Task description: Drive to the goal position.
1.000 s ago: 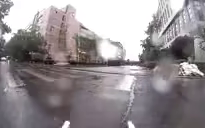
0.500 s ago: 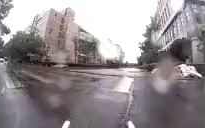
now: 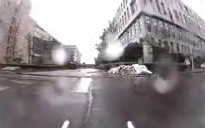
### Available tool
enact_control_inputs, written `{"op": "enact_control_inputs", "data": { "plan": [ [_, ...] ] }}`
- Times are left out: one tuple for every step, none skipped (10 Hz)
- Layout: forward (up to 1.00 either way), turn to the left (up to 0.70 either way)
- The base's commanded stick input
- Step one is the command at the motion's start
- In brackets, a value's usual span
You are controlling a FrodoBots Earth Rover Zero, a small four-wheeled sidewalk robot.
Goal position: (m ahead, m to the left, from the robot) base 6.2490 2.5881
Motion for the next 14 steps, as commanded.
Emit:
{"op": "enact_control_inputs", "data": {
  "plan": [
    [0.0, -0.7],
    [0.7, 0.0],
    [0.7, 0.0],
    [0.7, 0.0],
    [0.7, 0.0],
    [0.7, 0.0],
    [0.7, 0.0],
    [0.7, 0.03],
    [0.7, 0.11],
    [0.7, 0.14],
    [0.7, 0.14],
    [0.7, 0.14],
    [0.7, 0.14],
    [0.7, 0.14]
  ]
}}
